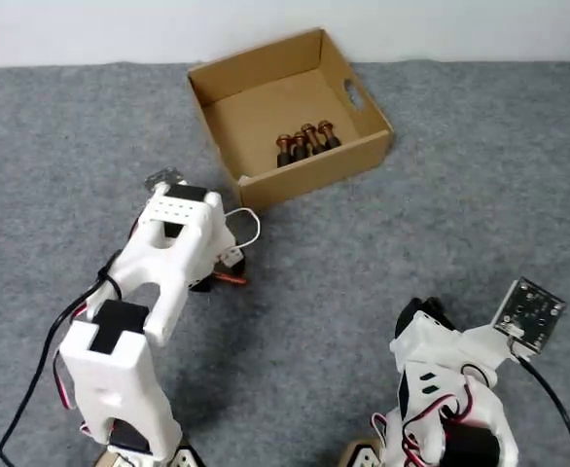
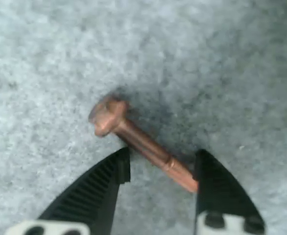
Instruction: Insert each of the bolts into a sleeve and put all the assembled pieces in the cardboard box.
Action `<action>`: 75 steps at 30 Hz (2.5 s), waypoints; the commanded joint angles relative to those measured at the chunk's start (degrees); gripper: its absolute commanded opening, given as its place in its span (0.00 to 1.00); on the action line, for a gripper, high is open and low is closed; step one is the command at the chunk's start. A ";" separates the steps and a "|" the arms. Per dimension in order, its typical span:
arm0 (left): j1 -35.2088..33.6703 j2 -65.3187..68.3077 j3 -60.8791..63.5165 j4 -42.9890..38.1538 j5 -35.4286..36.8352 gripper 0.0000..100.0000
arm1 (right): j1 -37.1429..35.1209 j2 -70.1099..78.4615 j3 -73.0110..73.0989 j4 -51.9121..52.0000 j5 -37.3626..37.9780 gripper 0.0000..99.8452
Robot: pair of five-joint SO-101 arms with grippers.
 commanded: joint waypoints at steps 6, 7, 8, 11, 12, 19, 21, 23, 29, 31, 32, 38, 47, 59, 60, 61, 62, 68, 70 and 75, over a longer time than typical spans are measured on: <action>-3.16 1.05 -0.92 3.08 0.44 0.20 | 0.48 -0.04 -0.44 -1.45 0.62 0.01; -3.52 1.05 -0.92 3.25 0.44 0.20 | 0.48 -0.04 -0.44 -1.45 0.62 0.01; -4.04 1.05 -0.92 3.16 0.44 0.20 | 0.48 -0.04 -0.44 -1.45 0.62 0.01; -6.33 0.97 -0.92 2.90 0.44 0.20 | 0.48 -0.04 -0.44 -1.45 0.62 0.01; -7.12 0.97 -0.92 2.90 0.35 0.20 | 0.48 -0.04 -0.44 -1.45 0.62 0.01; -10.64 1.05 -0.92 2.99 -1.93 0.20 | 0.48 -0.04 -0.44 -1.45 0.62 0.01; -11.34 1.14 -0.92 2.81 -1.93 0.20 | 0.48 -0.04 -0.44 -1.45 0.62 0.01; -11.43 1.49 -0.92 2.81 -1.93 0.20 | 0.48 -0.04 -0.44 -1.45 0.62 0.01; -11.34 1.49 -0.92 2.11 -1.76 0.19 | 0.48 -0.04 -0.44 -1.45 0.62 0.01; -11.43 1.49 -0.92 2.02 -1.76 0.16 | 0.48 -0.04 -0.44 -1.45 0.62 0.01; -11.43 1.32 -0.92 2.02 -1.85 0.13 | 0.48 -0.04 -0.44 -1.45 0.62 0.01; -11.08 0.97 -1.01 3.52 -1.93 0.01 | 0.48 -0.04 -0.44 -1.45 0.62 0.01; -10.99 -1.23 -10.24 16.09 -2.29 0.00 | 0.13 -0.04 -0.44 -1.45 0.62 0.01; -1.49 -35.43 -7.16 17.14 -13.80 0.00 | 0.04 -1.63 -0.53 -1.27 0.62 0.01; -0.44 -38.15 -5.85 17.14 -14.86 0.00 | 0.04 -1.63 -0.53 -1.27 0.62 0.01; 0.44 -40.88 -4.53 17.05 -16.18 0.00 | -0.04 -1.63 -0.62 -1.27 0.70 0.01; 1.14 -43.25 -3.21 17.05 -17.23 0.00 | -0.22 -1.63 -0.70 -1.27 0.70 0.01; 1.67 -59.43 7.69 10.11 -23.03 0.00 | -7.25 -1.63 -0.88 -1.10 0.70 0.01; 1.67 -65.49 13.85 5.45 -25.93 0.00 | -9.27 -1.63 -0.88 -1.10 0.70 0.01; 2.02 -82.73 29.67 -3.60 -30.77 0.00 | -14.81 -1.63 -0.88 -1.10 0.70 0.01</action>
